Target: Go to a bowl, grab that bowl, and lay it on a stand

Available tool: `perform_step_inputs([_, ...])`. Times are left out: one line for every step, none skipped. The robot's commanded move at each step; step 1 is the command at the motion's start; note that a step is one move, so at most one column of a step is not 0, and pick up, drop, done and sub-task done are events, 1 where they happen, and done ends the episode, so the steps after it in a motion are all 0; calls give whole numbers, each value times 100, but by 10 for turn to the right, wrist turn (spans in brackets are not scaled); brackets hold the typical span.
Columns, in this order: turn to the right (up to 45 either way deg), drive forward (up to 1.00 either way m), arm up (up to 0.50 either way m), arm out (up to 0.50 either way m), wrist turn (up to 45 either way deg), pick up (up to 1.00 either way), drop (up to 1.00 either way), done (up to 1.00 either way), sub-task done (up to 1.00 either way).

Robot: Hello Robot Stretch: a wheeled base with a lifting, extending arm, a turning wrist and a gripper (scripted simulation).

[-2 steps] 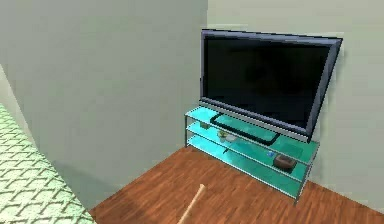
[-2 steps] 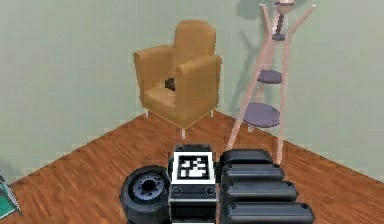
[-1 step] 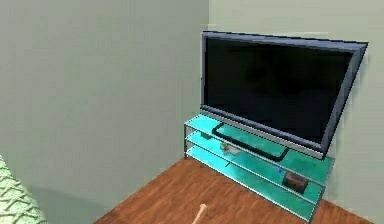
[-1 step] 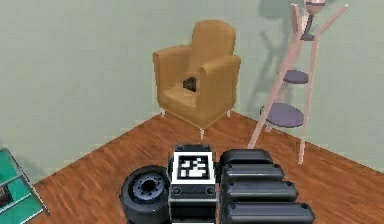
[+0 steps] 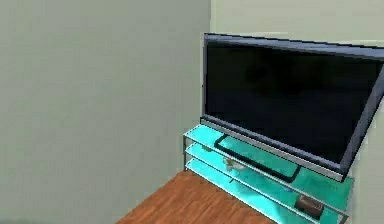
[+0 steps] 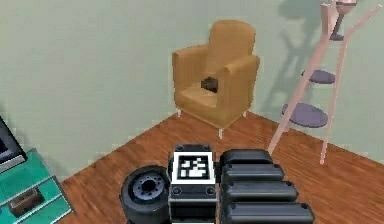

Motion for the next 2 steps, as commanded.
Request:
perform_step_inputs([450,0,0,0,0,0,0,0,0])
perform_step_inputs([450,0,0,0,0,0,0,0,0])
